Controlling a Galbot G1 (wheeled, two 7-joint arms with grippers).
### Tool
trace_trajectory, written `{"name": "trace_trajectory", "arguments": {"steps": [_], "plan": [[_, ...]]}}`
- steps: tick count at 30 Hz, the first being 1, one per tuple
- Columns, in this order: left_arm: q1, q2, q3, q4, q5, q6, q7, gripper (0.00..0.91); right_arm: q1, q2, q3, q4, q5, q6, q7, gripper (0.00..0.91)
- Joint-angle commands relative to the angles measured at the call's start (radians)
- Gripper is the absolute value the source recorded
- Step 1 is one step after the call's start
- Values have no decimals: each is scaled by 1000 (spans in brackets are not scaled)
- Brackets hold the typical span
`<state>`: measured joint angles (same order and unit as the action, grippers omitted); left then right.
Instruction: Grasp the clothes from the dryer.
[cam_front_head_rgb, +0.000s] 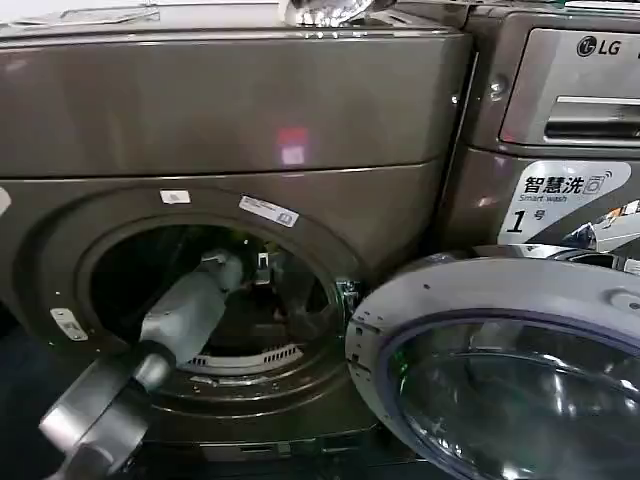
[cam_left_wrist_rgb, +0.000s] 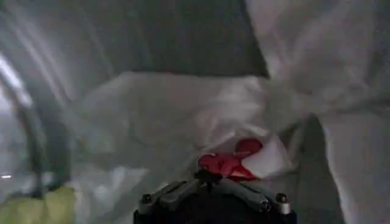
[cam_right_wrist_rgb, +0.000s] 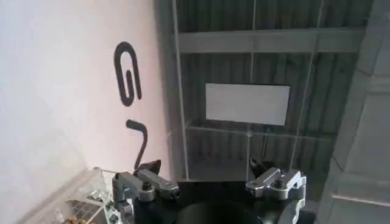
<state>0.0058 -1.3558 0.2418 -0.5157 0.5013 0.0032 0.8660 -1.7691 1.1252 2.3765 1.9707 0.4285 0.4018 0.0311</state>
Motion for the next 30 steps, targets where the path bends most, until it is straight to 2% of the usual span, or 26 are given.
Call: {"name": "trace_trajectory", "arguments": {"steps": [1, 4, 18, 23, 30], "plan": [[70, 6, -152, -107, -188, 161, -281, 0, 1, 1, -4, 0, -1, 0, -1, 907], [114, 9, -213, -166, -283, 226, -408, 0, 2, 3, -7, 1, -2, 1, -1, 907], [273, -33, -335, -474, -876, 337, -1105, 0, 10, 12, -17, 2, -2, 2, -1, 907], [305, -35, -361, -552, -941, 304, -1205, 0, 14, 13, -20, 0, -3, 3, -1, 907], [325, -34, -363, -592, -945, 290, -1228, 0, 15, 12, -20, -1, -3, 3, -1, 907]]}}
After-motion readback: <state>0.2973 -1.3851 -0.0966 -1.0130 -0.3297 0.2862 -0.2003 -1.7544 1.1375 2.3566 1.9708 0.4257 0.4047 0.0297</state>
